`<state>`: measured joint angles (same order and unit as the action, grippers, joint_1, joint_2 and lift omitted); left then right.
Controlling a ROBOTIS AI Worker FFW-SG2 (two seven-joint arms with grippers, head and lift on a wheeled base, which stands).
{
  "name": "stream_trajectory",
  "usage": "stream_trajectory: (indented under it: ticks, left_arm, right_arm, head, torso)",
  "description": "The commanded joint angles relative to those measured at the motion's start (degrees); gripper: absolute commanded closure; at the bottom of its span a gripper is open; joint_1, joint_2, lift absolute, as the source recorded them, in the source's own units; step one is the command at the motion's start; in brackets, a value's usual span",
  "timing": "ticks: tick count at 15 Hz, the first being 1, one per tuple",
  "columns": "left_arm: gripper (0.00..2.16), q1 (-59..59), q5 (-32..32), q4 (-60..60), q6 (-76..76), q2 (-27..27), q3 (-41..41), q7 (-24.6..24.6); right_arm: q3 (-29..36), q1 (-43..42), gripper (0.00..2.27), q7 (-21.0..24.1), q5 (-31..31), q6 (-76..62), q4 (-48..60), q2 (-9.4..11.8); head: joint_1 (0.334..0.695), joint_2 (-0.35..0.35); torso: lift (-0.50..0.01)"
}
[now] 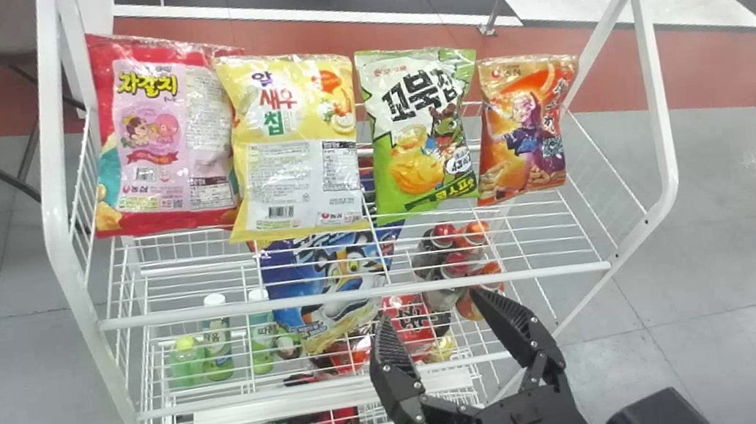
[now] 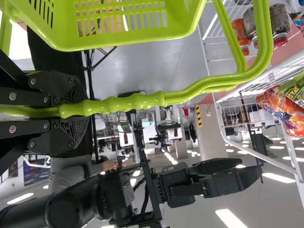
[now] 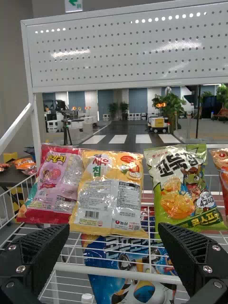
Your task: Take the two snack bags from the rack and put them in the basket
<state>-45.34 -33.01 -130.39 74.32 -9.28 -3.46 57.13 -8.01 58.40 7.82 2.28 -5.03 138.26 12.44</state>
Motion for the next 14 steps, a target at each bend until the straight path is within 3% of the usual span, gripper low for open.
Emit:
stream_trajectory:
  ticks: [1,10,14]
  left_arm:
    - [1.87,0.34,0.05,0.23,0.00,-0.21,-0.06,0.09]
    - [1.87,0.87,0.66,1.20,0.00,-0.47,0.29,0.17]
    - [1.87,1.31,2.16,0.84,0.00,-0.65,1.52,-0.35]
  right_arm:
    - [0.10,-0.83,0.12,0.00,0.09,1.65,-0.09,-0.05]
    - [3.97,-19.99,0.12,-0.09,3.08,18.35,-6.51,0.65]
    - [8.54,-28.52,0.12,-2.99,9.40,19.23,-13.89,0.65]
  head:
    - [0.695,-0.350]
    - [0.695,-0.350]
    - [0.695,-0.350]
  torso:
    - [-0.011]
    - [-0.011]
    - [-0.011]
